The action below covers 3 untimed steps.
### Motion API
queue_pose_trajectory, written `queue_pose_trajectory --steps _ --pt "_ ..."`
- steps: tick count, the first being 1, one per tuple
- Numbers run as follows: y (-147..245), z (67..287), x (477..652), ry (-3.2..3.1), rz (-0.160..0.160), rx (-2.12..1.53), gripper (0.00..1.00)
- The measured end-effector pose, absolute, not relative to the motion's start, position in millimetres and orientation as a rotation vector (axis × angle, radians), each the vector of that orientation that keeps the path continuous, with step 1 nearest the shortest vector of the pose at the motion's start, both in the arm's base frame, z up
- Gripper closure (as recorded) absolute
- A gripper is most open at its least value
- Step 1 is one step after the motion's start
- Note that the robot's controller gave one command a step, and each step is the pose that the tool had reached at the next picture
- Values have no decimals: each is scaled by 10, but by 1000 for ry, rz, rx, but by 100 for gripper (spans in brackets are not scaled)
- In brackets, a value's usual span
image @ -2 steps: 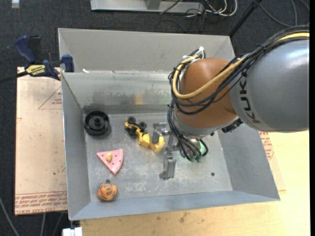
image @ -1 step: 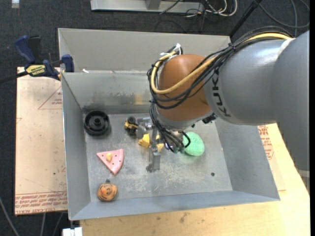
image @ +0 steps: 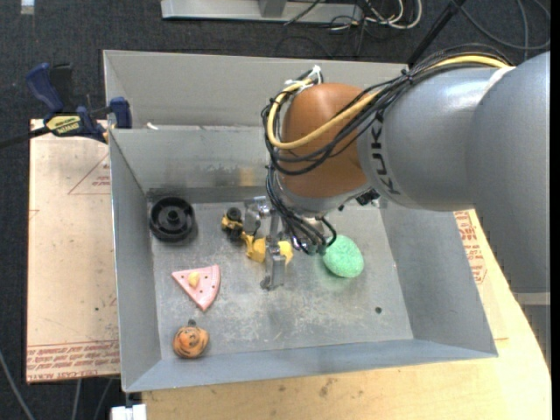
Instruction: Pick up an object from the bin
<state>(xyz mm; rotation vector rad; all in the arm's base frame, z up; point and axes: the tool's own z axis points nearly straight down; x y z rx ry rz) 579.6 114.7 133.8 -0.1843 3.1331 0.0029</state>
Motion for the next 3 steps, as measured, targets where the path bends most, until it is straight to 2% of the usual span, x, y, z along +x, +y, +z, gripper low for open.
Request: queue_pose_trajectory --steps 1,2,3 --pt "913 1243 5919 3135 2 -143 0" --pt "882 1073 6058 3137 1 -63 0" --pt "1043 861 6249 3130 1 -161 0"
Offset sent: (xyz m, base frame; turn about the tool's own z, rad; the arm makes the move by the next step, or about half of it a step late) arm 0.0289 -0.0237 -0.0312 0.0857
